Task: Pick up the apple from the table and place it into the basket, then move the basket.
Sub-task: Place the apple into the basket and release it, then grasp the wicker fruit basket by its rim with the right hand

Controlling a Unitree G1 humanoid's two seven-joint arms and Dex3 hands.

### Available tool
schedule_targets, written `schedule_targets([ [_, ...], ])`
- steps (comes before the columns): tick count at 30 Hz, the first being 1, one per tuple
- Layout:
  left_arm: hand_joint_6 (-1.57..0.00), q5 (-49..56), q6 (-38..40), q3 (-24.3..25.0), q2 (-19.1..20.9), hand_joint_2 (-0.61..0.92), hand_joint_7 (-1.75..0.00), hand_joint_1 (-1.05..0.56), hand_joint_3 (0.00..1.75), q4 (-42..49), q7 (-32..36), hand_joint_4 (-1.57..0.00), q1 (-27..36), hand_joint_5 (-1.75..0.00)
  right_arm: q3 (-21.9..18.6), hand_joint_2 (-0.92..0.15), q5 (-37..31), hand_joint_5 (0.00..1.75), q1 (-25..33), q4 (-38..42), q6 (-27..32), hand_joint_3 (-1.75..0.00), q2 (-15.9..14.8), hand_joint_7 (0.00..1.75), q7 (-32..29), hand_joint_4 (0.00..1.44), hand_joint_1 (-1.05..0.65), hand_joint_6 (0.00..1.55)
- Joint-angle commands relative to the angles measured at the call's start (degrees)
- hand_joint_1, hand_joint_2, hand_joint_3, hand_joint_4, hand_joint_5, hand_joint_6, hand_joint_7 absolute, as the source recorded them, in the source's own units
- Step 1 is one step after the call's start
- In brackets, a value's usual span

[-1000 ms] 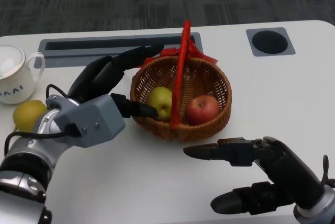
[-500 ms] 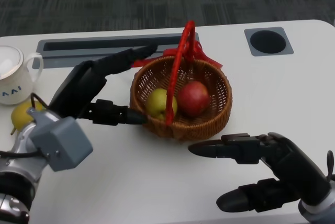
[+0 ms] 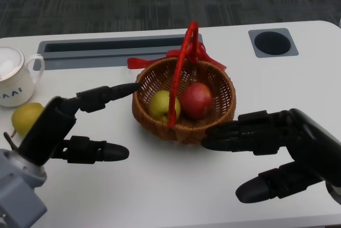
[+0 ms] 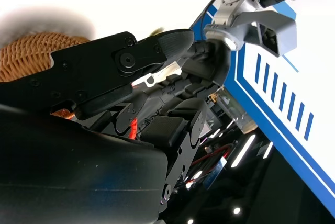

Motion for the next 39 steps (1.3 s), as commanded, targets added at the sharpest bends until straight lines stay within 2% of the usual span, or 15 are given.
schedule_targets([
  [1,-0.69,-0.62,0.86,1.3,1.51,0.7,-0.03,-0.6,0.0,-1.98,-0.58,-0.75,2.21,-0.05,-1.04,-0.92,-1.48,0.0,-3.07,1.43,-1.89,-0.03,-1.44,0.0,-0.39,0.8,-0.53,0.71],
  [7,-0.72,-0.14,0.59,2.47,1.35,0.7,-0.03,-0.6,0.0,-3.57,-0.02,-0.78,4.43,-0.04,-0.57,-0.89,-6.55,0.01,-8.64,6.14,-0.22,-0.01,-1.47,0.01,-1.0,0.81,-0.53,0.72],
  [12,-0.74,-0.65,1.43,3.08,1.34,0.71,-0.02,-0.61,0.0,-5.45,-0.31,-0.8,6.23,-0.03,0.94,-0.86,-10.84,0.0,-15.4,16.32,-1.52,0.0,0.39,0.01,-2.99,0.82,-0.51,0.73],
  [18,-0.74,-0.67,1.85,3.37,1.33,0.71,-0.02,-0.61,0.0,-6.11,-0.37,-0.81,6.7,-0.02,1.77,-0.86,-12.37,0.0,-17.73,20.76,-3.0,0.0,0.5,0.0,-4.86,0.82,-0.51,0.74],
  [22,-0.75,-1.24,0.61,4.43,1.76,0.71,-0.01,-0.62,0.0,-5.19,0.04,-0.82,7.43,-0.02,4.03,-0.82,-18.29,0.0,-24.94,32.54,1.36,0.0,1.88,0.0,-7.88,0.82,-0.52,0.73],
  [24,-0.76,-1.21,0.04,4.83,1.76,0.71,-0.01,-0.63,0.0,-4.68,0.16,-0.83,7.43,-0.02,4.84,-0.82,-20.42,0.0,-27.12,36.04,2.2,0.0,2.04,0.0,-9.55,0.81,-0.52,0.72],
  [39,-0.78,-0.95,-0.41,5.73,1.16,0.72,-0.01,-0.63,0.0,-4.25,0.23,-0.85,7.35,-0.01,11.78,-0.8,-28.63,0.01,-35.36,52.98,4.2,0.0,3.87,0.01,-17.09,0.86,-0.48,0.75],
])
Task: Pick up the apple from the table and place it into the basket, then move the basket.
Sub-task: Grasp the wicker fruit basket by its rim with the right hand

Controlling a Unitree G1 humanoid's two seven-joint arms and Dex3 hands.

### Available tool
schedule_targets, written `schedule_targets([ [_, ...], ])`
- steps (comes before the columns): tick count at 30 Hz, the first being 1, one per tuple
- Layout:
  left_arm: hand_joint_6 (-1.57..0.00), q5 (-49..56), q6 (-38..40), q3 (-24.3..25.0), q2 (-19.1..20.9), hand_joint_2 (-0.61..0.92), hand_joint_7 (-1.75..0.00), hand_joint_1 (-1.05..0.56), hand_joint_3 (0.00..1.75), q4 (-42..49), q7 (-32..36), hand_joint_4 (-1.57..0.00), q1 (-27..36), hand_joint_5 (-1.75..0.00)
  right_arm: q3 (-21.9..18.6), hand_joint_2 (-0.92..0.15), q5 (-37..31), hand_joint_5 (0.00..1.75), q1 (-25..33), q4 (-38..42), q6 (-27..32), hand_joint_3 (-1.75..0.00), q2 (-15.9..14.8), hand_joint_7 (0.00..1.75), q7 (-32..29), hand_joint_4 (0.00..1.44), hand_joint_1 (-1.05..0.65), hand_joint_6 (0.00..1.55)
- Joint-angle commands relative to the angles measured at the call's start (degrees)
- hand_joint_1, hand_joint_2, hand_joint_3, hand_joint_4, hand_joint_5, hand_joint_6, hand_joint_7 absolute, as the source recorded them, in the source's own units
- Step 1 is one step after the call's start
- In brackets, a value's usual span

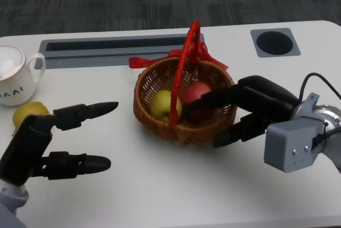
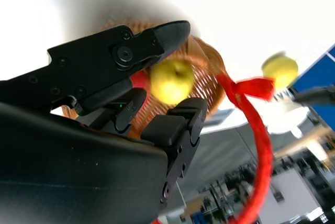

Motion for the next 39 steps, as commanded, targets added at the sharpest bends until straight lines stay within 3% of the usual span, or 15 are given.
schedule_targets([
  [1,-0.78,0.17,-0.25,0.63,0.45,0.71,-0.01,-0.63,0.0,-0.4,0.26,-0.85,0.6,-0.01,1.71,-0.81,-2.03,0.01,-2.44,2.71,1.51,0.0,0.22,0.0,-2.05,0.85,-0.49,0.75],
  [10,-0.79,0.33,-1.07,1.2,0.4,0.71,-0.01,-0.64,0.0,-0.91,0.67,-0.86,0.81,-0.01,6.23,-0.81,-6.1,0.01,-4.54,7.74,5.03,0.0,1.37,0.01,-5.45,0.87,-0.51,0.75],
  [25,-0.8,1.43,-1.03,1.98,-0.47,0.71,-0.01,-0.63,0.0,-0.79,1.38,-0.87,0.08,-0.01,13.63,-0.83,-10.77,0.01,-6.93,12.79,12.35,0.0,4.34,0.0,-5.02,0.84,-0.49,0.75],
  [33,-0.82,1.52,-1.3,2.54,-1.04,0.73,-0.01,-0.62,0.0,-0.39,1.8,-0.89,-0.3,-0.01,18.18,-0.88,-14.49,0.04,-7.89,13.29,13.37,-0.02,5.67,0.01,-6.92,0.96,-0.45,0.78],
  [39,-0.83,2.36,-1.8,2.96,-1.41,0.74,-0.01,-0.63,0.01,-0.26,2.81,-0.91,-0.47,-0.02,18.22,-0.92,-14.15,0.14,-9.48,12.73,12.82,-0.1,5.15,0.04,-9.77,1.22,-0.3,0.9],
])
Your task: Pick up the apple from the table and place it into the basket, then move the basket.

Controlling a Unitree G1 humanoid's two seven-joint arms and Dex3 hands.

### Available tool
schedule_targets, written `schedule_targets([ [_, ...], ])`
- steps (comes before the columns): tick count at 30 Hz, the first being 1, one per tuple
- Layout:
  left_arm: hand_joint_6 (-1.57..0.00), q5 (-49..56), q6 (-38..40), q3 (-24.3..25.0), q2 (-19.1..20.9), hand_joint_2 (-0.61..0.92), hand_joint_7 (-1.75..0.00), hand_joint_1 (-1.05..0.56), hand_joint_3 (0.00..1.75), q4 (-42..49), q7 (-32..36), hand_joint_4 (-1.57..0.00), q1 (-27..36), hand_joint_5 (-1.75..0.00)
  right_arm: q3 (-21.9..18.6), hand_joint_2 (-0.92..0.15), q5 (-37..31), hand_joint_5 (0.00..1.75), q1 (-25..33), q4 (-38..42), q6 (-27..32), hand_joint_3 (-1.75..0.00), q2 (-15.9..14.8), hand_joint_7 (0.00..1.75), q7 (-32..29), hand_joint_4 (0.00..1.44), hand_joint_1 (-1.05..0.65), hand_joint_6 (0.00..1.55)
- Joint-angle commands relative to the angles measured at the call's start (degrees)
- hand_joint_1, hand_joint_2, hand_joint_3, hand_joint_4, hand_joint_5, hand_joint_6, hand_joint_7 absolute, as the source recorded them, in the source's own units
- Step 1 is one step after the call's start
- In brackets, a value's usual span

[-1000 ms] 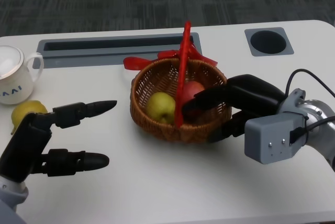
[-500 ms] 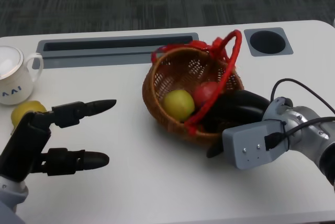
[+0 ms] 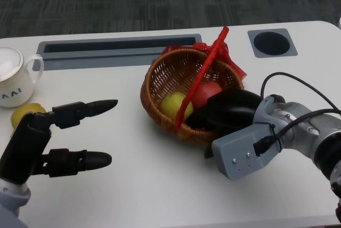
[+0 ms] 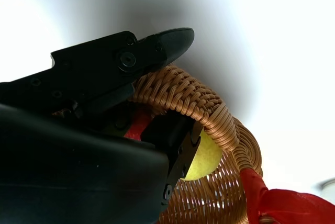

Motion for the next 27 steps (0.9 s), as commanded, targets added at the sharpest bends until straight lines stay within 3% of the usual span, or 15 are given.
schedule_targets([
  [1,-0.83,0.82,-0.81,0.77,0.18,0.74,-0.01,-0.63,0.01,0.17,1.44,-0.91,-0.29,-0.02,0.3,-0.92,-0.65,0.15,0.09,0.73,-0.48,-0.1,-0.87,0.04,-1.03,1.25,-0.28,0.92],
  [7,-0.84,1.43,-1.51,0.95,-0.04,0.75,-0.01,-0.61,0.0,1.02,2.21,-0.93,-0.52,-0.02,-2.29,-0.92,1.45,0.15,-2.5,0.77,-0.97,-0.13,-3.15,0.02,-1.16,1.26,-0.26,0.92],
  [10,-0.85,1.53,-2.04,1.06,-0.27,0.74,-0.01,-0.61,0.0,1.31,2.65,-0.94,-0.53,-0.02,-3.98,-0.92,2.56,0.19,-3.34,1.14,-0.15,-0.15,-3.81,0.01,-0.67,1.33,-0.27,0.91],
  [12,-0.86,1.37,-2.21,1.06,-0.42,0.74,-0.01,-0.6,0.0,1.32,2.78,-0.95,-0.41,-0.02,-4.61,-0.92,2.63,0.39,-3.68,1.39,0.34,-0.16,-4.05,0.01,-0.49,1.26,-0.28,0.91],
  [15,-0.86,1.36,-2.22,1.14,-0.57,0.74,-0.01,-0.6,0.0,1.04,2.94,-0.96,-0.12,-0.02,-5.26,-0.92,2.57,0.87,-3.98,1.7,0.73,-0.18,-4.34,0.0,-0.32,1.02,-0.29,0.9],
  [19,-0.87,2.02,-2.26,1.34,-0.66,0.74,-0.01,-0.6,0.0,0.52,3.44,-0.96,0.27,-0.02,-5.84,-0.92,2.16,1.39,-4.68,2.44,1.78,-0.16,-4.58,0.0,-0.98,0.86,-0.29,0.91],
  [22,-0.87,2.64,-2.09,1.49,-0.76,0.75,-0.01,-0.6,0.0,-0.13,4.05,-0.97,0.89,-0.02,-5.86,-0.92,1.51,1.51,-5.94,3.46,4.16,-0.12,-4.79,0.01,-2.42,0.81,-0.29,0.93],
  [27,-0.88,2.9,-1.79,1.83,-0.84,0.75,-0.01,-0.61,0.0,-1.26,4.43,-0.98,1.91,-0.02,-5.74,-0.92,0.72,1.41,-8.32,5.12,8.95,-0.12,-5.4,0.0,-2.84,0.81,-0.29,0.92],
])
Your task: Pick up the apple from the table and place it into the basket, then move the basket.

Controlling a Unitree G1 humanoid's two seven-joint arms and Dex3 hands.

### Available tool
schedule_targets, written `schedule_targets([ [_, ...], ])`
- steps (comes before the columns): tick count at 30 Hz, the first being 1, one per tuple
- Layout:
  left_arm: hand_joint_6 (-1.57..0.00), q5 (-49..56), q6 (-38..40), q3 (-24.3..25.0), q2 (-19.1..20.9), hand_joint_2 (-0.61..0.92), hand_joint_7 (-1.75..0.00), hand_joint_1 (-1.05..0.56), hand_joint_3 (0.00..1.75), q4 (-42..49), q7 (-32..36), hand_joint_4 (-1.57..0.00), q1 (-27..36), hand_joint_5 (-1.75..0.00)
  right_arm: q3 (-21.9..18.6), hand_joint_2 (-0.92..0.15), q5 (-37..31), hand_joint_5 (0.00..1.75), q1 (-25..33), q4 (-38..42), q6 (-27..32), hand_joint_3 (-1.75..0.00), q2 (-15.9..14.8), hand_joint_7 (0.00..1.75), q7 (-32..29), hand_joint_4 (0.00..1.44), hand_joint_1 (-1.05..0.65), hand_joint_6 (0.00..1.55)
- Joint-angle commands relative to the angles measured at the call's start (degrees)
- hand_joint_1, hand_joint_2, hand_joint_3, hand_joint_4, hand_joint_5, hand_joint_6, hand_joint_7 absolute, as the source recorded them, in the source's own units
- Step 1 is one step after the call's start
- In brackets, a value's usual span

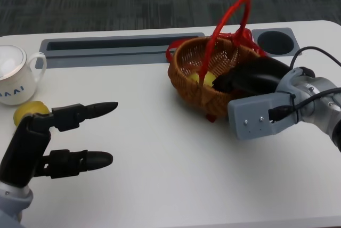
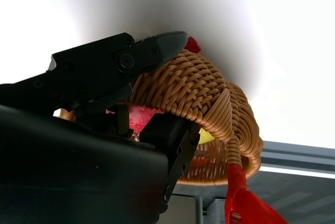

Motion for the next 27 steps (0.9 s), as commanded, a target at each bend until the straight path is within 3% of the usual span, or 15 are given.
schedule_targets([
  [1,-0.88,0.45,0.11,0.59,0.28,0.75,-0.01,-0.61,0.0,-1.33,1.27,-0.98,1.4,-0.02,-0.13,-0.92,-0.57,1.42,-2.94,1.12,3.34,-0.12,-1.87,0.0,-1.64,0.82,-0.29,0.92],
  [3,-0.89,0.48,0.17,0.72,0.38,0.75,-0.01,-0.61,0.0,-1.67,1.4,-0.98,1.86,-0.02,0.09,-0.92,-1.08,1.37,-3.65,1.6,5.59,-0.11,-2.1,0.0,-2.03,0.84,-0.29,0.92],
  [7,-0.89,-0.18,0.25,0.71,0.61,0.75,-0.01,-0.59,0.0,-2.43,1.19,-0.99,3.09,-0.01,0.37,-0.92,-2.08,0.56,-5.18,2.77,12.01,-0.06,-2.49,0.0,-2.08,0.98,-0.3,0.91],
  [9,-0.89,-0.37,0.35,0.74,0.58,0.74,-0.01,-0.58,0.0,-3.12,1.18,-0.99,3.73,-0.01,1.03,-0.92,-3.18,0.38,-5.53,3.11,14.34,-0.08,-2.52,0.0,-2.33,1.0,-0.31,0.91],
  [15,-0.91,-0.36,-0.31,1.17,-0.06,0.73,-0.01,-0.56,0.0,-6.16,1.78,-1.02,6.72,-0.02,1.29,-0.9,-4.33,0.18,-5.66,3.9,20.43,-0.04,-1.91,0.0,-1.39,1.0,-0.26,0.9],
  [20,-0.92,-0.58,-0.43,1.51,-0.46,0.72,-0.01,-0.56,0.0,-8.24,2.11,-1.03,9.29,-0.02,0.42,-0.82,-3.95,0.13,-5.53,4.17,23.67,0.0,-1.38,0.01,-0.37,1.03,-0.15,0.93],
  [27,-0.91,-0.31,1.27,2.36,-0.12,0.73,0.0,-0.56,0.0,-13.24,2.06,-1.02,14.81,-0.01,-0.64,-0.82,-3.62,0.07,-4.6,4.35,26.46,-0.01,-1.5,0.0,0.46,1.0,-0.14,0.88],
])
